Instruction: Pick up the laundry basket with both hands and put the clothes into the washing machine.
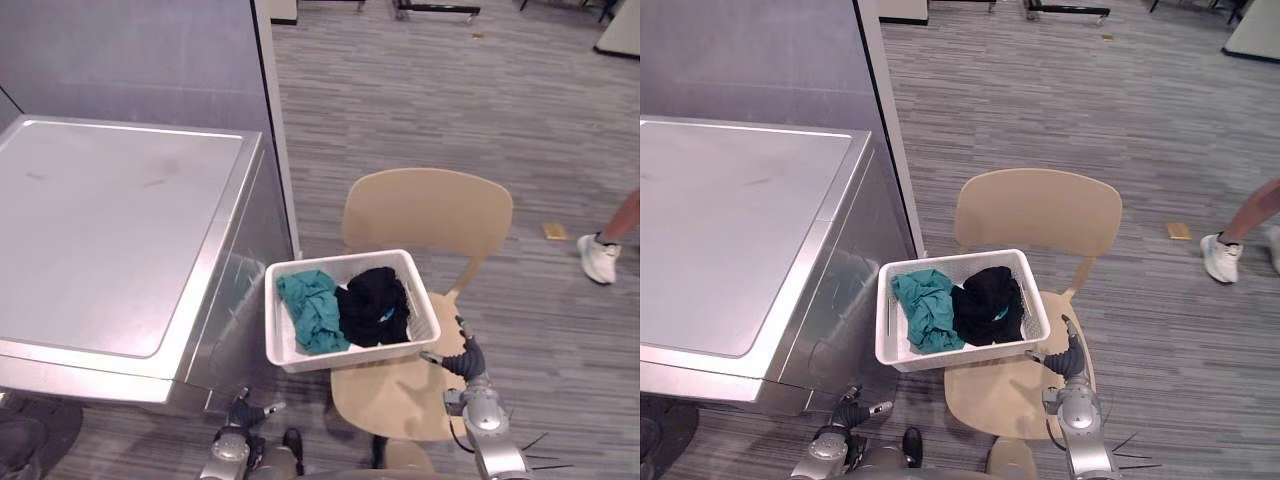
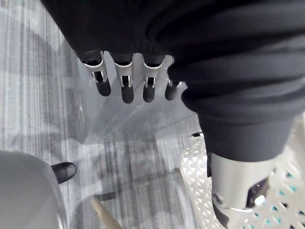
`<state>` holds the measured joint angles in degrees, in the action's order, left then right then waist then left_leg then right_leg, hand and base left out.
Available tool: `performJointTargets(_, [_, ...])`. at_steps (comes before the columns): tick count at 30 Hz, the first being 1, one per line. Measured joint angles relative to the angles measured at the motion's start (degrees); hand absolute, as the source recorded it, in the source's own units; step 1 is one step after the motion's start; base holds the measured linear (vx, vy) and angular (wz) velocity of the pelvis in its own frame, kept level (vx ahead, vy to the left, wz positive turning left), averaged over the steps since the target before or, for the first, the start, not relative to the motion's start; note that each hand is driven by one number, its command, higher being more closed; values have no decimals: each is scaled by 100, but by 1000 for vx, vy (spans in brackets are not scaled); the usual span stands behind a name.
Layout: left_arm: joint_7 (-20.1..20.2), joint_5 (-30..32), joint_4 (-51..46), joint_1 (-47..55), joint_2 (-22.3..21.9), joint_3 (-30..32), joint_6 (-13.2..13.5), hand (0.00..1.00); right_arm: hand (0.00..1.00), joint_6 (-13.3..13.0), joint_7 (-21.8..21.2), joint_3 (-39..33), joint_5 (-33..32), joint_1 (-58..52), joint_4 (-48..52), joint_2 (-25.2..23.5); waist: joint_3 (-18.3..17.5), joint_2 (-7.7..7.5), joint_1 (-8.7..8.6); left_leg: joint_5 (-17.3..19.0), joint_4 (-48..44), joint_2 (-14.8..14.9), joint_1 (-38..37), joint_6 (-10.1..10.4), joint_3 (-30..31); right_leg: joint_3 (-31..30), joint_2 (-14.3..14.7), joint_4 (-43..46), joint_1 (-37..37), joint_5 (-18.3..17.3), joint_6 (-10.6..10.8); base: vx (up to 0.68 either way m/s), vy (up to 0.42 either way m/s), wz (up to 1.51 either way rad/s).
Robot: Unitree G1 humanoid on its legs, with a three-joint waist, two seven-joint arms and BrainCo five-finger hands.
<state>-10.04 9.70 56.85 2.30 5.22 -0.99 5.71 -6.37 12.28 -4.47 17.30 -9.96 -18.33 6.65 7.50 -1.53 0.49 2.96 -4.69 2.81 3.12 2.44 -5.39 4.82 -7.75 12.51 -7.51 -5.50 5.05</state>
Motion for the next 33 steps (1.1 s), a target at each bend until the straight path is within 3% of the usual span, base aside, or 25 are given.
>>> performJointTargets(2, [4, 3, 3, 95, -24, 111, -1, 0, 0, 0, -18, 2, 165, -129, 102, -6, -50, 110, 15, -105, 206, 137, -91, 113, 60, 81, 177, -285, 150, 135, -89, 35, -168, 2])
performJointTargets(5, [13, 18, 3, 123, -23, 109, 1, 0, 0, -1, -34, -2, 326, -405, 232, -8, -78, 34, 4, -204, 409, 239, -286, 217, 179, 235, 314, -475, 401, 168, -142, 14, -105, 17])
performJointTargets(14, [134, 236, 1, 144, 1, -71, 38, 0, 0, -80, -167, 15, 432, -518, 408, 8, -137, 43, 7, -378, 672, 222, -403, 211, 383, 473, 351, -887, 730, 307, -174, 0, -6, 15])
performJointTargets(21, [241, 353, 3, 147, 22, -139, 108, 0, 0, -215, -378, 686, 575, 10, 147, 456, -172, 87, 15, -416, 709, 189, -398, 198, 538, 621, 363, -1037, 848, 351, -158, 1, 4, 10])
performJointTargets(25, [239, 380, 7, 138, 52, -151, 126, 0, 0, -210, -507, 1298, 577, 748, -653, 710, -173, 133, 44, -601, 904, 171, -322, 214, 747, 872, 354, -1055, 822, 352, -157, -22, -3, 33])
performJointTargets(28, [225, 350, -13, 9, 90, -169, 167, 0, 0, -214, -513, 1846, 573, 1700, -1202, 755, 50, 221, 113, -790, 894, 129, 71, 224, 1163, 1256, 315, -949, 604, 347, -161, -87, -13, 59])
performJointTargets(33, [167, 255, -98, -382, 130, -98, 216, 0, 0, -200, -492, 1909, 559, 3000, -2004, 741, 741, 361, 499, -1067, 886, 78, 592, 256, 1574, 1665, 170, -480, 129, 228, -204, -123, -7, 49])
